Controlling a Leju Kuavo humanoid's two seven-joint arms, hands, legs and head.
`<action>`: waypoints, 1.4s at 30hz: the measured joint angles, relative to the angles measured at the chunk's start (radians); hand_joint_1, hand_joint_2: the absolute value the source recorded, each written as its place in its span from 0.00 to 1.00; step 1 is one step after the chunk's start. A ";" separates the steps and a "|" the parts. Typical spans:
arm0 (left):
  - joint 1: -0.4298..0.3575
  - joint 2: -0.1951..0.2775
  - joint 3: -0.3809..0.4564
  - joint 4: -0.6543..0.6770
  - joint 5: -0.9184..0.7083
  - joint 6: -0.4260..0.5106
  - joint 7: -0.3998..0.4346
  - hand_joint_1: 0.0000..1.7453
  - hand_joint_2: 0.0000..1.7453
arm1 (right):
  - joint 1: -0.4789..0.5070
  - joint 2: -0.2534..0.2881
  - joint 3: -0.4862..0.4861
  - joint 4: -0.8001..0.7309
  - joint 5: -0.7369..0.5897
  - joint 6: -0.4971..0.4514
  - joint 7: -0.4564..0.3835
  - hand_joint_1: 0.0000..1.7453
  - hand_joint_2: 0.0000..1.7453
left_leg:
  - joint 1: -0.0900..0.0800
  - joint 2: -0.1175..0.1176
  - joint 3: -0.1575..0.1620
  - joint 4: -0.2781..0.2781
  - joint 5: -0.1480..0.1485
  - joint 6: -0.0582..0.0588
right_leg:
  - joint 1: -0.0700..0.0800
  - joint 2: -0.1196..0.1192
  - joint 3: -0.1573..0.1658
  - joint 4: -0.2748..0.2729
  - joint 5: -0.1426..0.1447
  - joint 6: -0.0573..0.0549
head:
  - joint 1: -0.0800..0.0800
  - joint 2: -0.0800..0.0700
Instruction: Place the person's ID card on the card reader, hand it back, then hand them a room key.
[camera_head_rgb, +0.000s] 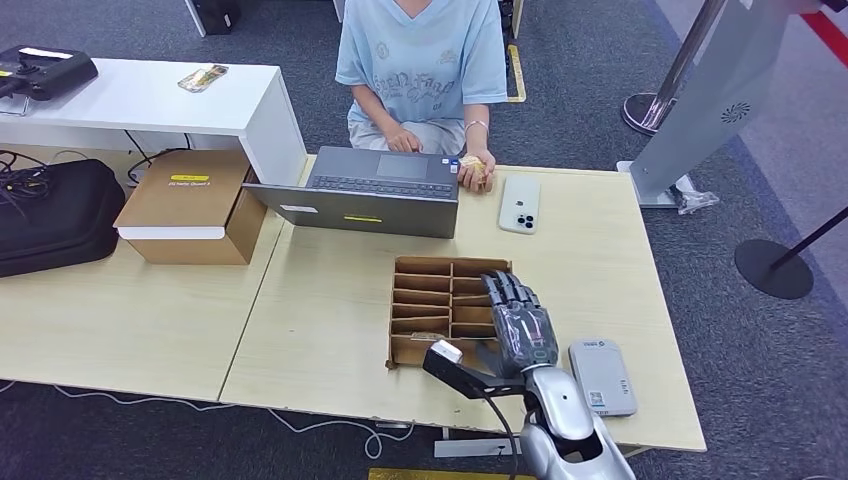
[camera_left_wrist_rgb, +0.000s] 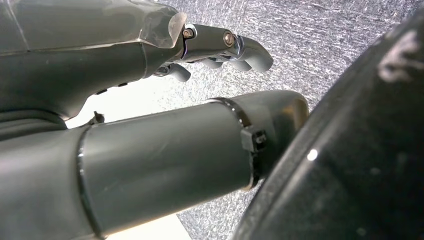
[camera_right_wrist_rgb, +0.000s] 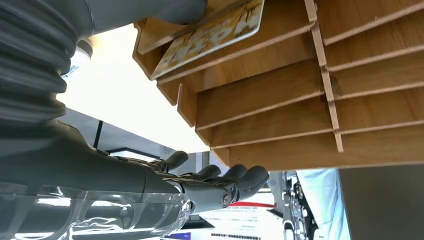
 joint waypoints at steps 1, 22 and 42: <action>0.000 0.000 0.000 0.000 0.001 0.000 0.000 0.00 0.00 | 0.004 0.000 0.000 -0.010 0.003 0.000 0.001 0.17 1.00 | 0.000 0.000 0.000 0.000 0.000 0.000 | 0.000 0.000 0.000 0.000 0.000 0.000 | 0.000 0.000; 0.006 0.000 0.003 0.000 0.010 0.003 0.001 0.00 0.00 | 0.031 0.000 0.002 -0.071 0.023 0.014 -0.015 0.21 1.00 | 0.000 0.000 0.000 0.000 0.000 0.000 | 0.000 0.000 0.000 0.000 0.000 0.000 | 0.000 0.000; 0.007 0.000 0.003 0.000 0.001 0.003 0.001 0.00 0.00 | 0.048 0.009 0.005 -0.074 0.024 0.024 -0.003 0.24 1.00 | 0.000 0.000 0.000 0.000 0.000 0.000 | 0.000 0.000 0.000 0.000 0.000 0.000 | 0.000 0.000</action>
